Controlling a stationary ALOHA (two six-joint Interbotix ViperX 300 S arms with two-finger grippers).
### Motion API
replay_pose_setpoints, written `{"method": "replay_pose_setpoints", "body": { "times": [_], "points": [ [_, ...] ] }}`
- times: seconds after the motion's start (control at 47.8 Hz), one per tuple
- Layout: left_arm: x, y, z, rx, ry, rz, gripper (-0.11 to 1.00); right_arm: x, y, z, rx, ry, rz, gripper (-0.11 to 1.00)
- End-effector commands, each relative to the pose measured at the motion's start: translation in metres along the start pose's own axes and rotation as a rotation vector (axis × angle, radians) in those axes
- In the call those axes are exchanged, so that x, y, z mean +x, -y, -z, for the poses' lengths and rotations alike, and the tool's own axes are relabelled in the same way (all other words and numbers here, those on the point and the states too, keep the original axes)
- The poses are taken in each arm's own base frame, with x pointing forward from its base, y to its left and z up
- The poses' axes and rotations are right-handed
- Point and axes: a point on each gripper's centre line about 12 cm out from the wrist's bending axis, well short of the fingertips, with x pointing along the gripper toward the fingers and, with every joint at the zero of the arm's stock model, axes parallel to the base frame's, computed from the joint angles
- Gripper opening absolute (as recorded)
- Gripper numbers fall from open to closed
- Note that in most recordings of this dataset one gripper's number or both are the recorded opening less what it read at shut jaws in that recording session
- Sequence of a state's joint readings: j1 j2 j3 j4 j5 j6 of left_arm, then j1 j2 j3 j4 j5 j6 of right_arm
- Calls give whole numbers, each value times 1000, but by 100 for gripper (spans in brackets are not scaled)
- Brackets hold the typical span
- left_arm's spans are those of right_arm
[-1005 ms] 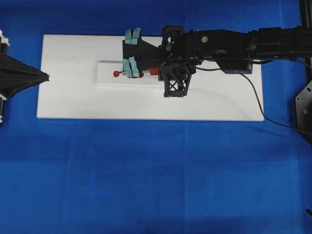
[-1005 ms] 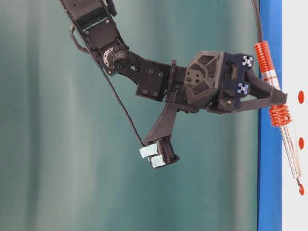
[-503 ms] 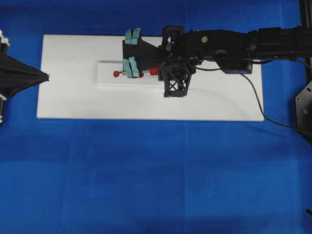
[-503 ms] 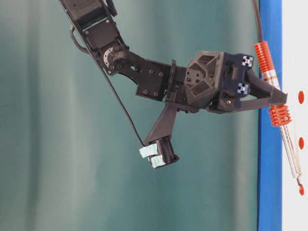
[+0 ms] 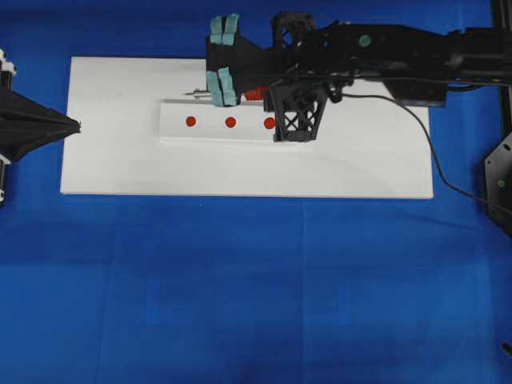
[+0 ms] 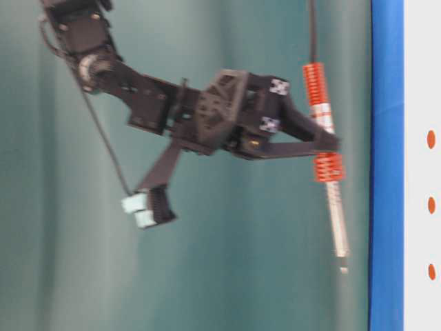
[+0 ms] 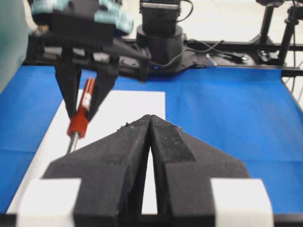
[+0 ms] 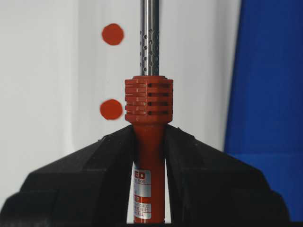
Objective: Touch the tip of the soldering iron to the mark.
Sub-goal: 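Raise the iron tip off the board with the right gripper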
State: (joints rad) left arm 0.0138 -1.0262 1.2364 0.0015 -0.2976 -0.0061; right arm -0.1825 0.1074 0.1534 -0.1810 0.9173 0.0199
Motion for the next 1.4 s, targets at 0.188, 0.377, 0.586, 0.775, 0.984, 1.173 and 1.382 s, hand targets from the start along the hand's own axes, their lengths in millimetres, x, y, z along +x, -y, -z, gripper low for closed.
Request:
{"method": "replay_pose_setpoints", "body": {
  "times": [0.188, 0.377, 0.586, 0.775, 0.984, 1.173, 1.382],
  "points": [
    [1, 0, -5, 1, 15, 1, 0, -36, 8, -10, 9, 67, 20, 6],
    [1, 0, -5, 0, 17, 0, 0, -36, 8, -10, 11, 67, 19, 6],
    [1, 0, -4, 1, 12, 1, 0, -36, 10, 0, 20, 41, 20, 6],
    [1, 0, -5, -2, 15, 0, 0, -38, 8, 22, 17, 6, 18, 6],
    [1, 0, -4, -2, 14, 0, 0, -42, 7, 44, 23, -33, 16, 6],
    [1, 0, -5, 0, 15, 1, 0, -47, 7, 59, 28, -49, 16, 6],
    [1, 0, -5, -2, 15, 0, 0, -47, 7, 60, 27, -52, 16, 6]
  ]
}}
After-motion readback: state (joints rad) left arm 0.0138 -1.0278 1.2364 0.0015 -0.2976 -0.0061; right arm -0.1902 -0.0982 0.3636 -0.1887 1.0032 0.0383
